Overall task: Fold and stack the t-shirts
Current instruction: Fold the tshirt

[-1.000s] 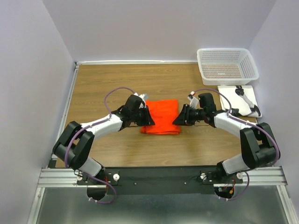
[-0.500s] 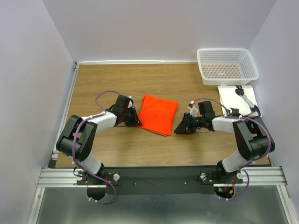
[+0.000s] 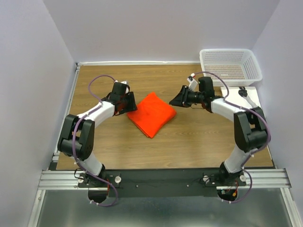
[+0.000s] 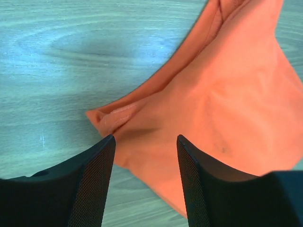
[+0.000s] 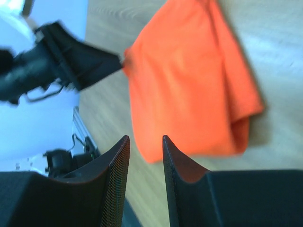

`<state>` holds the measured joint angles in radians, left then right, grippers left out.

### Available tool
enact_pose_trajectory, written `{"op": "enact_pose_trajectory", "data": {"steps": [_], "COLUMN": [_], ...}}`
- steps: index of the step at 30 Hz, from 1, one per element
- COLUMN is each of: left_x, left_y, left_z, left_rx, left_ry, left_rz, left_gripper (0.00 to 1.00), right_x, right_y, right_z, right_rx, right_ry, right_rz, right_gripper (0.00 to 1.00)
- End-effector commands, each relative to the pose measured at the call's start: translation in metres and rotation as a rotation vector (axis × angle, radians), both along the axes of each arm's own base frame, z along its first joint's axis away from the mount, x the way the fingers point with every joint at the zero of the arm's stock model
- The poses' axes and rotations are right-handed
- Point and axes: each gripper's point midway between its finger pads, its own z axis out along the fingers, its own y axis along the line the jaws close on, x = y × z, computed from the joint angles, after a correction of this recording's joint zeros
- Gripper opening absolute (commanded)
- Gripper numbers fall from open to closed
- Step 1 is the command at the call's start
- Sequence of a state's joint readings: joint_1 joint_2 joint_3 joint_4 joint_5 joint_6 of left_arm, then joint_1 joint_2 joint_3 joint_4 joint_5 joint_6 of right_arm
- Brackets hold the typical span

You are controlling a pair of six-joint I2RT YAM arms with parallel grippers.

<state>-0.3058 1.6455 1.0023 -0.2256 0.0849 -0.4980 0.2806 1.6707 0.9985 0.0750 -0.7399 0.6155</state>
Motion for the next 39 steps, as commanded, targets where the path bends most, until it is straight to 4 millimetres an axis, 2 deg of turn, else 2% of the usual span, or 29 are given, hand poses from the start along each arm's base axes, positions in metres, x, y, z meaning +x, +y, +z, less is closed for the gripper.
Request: {"op": "enact_pose_trajectory", "data": {"steps": [1, 5, 9, 10, 11, 13, 14, 16, 17, 18, 21, 23, 24, 25, 26, 27, 28, 29, 30, 31, 32, 33, 35, 38, 39], "left_x": [-0.001, -0.014, -0.014, -0.013, -0.012, -0.003, 0.005, 0.011, 0.018, 0.021, 0.028, 0.03, 0.029, 0.032, 0.032, 0.032, 0.028, 0.031, 0.027, 0.029, 0.025, 0.024, 0.023, 0.021, 0.021], "left_y": [0.002, 0.0, -0.007, -0.008, -0.008, -0.01, -0.012, -0.016, -0.02, -0.023, -0.032, -0.034, -0.033, -0.033, -0.032, -0.033, -0.031, -0.032, -0.03, -0.029, -0.027, -0.027, -0.029, -0.031, -0.031], "left_z": [0.018, -0.002, -0.02, -0.028, -0.031, -0.034, -0.028, -0.025, -0.018, -0.014, 0.006, 0.016, 0.02, 0.032, 0.037, 0.045, 0.044, 0.052, 0.05, 0.056, 0.049, 0.048, 0.039, 0.015, 0.015], "left_rx": [-0.019, -0.034, -0.045, -0.04, -0.034, -0.023, -0.026, -0.025, -0.03, -0.035, -0.052, -0.056, -0.061, -0.069, -0.075, -0.092, -0.099, -0.113, -0.125, -0.132, -0.134, -0.137, -0.143, -0.138, -0.137], "left_ry": [-0.054, 0.003, 0.033, 0.045, 0.05, 0.05, 0.031, 0.017, -0.004, -0.015, -0.066, -0.095, -0.104, -0.141, -0.151, -0.176, -0.173, -0.194, -0.187, -0.214, -0.203, -0.201, -0.179, -0.125, -0.125], "left_rz": [0.022, 0.007, -0.028, -0.033, -0.037, -0.052, -0.056, -0.076, -0.086, -0.097, -0.132, -0.139, -0.135, -0.128, -0.121, -0.109, -0.096, -0.085, -0.061, -0.046, -0.036, -0.032, -0.036, -0.04, -0.04], "left_gripper": [0.62, 0.51, 0.48, 0.48, 0.48, 0.48, 0.48, 0.48, 0.48, 0.48, 0.51, 0.56, 0.57, 0.58, 0.59, 0.59, 0.59, 0.59, 0.59, 0.59, 0.57, 0.54, 0.45, 0.37, 0.35], "right_x": [0.014, 0.004, -0.018, -0.032, -0.038, -0.052, -0.068, -0.079, -0.095, -0.097, -0.101, -0.088, -0.073, -0.065, -0.056, -0.036, -0.027, -0.017, -0.011, 0.005, 0.009, 0.016, 0.03, 0.053, 0.055], "right_y": [0.011, 0.012, 0.006, 0.001, -0.002, -0.007, -0.012, -0.018, -0.024, -0.024, -0.024, -0.022, -0.017, -0.013, -0.01, -0.001, 0.005, 0.013, 0.024, 0.037, 0.053, 0.064, 0.082, 0.126, 0.132], "right_z": [-0.033, -0.057, -0.09, -0.105, -0.111, -0.12, -0.128, -0.122, -0.128, -0.115, -0.096, -0.067, -0.046, -0.033, -0.024, 0.003, 0.001, 0.009, 0.012, 0.036, 0.022, 0.026, 0.023, 0.019, 0.029], "right_rx": [0.026, 0.046, 0.022, 0.006, -0.001, -0.017, -0.026, -0.033, -0.045, -0.032, -0.008, 0.015, 0.033, 0.046, 0.056, 0.078, 0.079, 0.091, 0.101, 0.14, 0.149, 0.171, 0.18, 0.244, 0.259], "right_ry": [0.09, 0.15, 0.223, 0.267, 0.292, 0.328, 0.365, 0.351, 0.379, 0.342, 0.304, 0.214, 0.156, 0.12, 0.097, 0.023, 0.029, 0.009, 0.004, -0.063, -0.018, -0.044, -0.044, -0.038, -0.048], "right_rz": [0.002, 0.025, 0.016, 0.007, -0.004, -0.023, -0.031, -0.051, -0.061, -0.061, -0.063, -0.058, -0.054, -0.048, -0.047, -0.039, -0.033, -0.023, -0.001, 0.023, 0.042, 0.053, 0.046, 0.052, 0.051], "right_gripper": [0.4, 0.4, 0.39, 0.37, 0.36, 0.3, 0.29, 0.27, 0.27, 0.27, 0.27, 0.28, 0.29, 0.31, 0.36, 0.38, 0.42, 0.43, 0.45, 0.47, 0.47, 0.47, 0.48, 0.48, 0.48]}}
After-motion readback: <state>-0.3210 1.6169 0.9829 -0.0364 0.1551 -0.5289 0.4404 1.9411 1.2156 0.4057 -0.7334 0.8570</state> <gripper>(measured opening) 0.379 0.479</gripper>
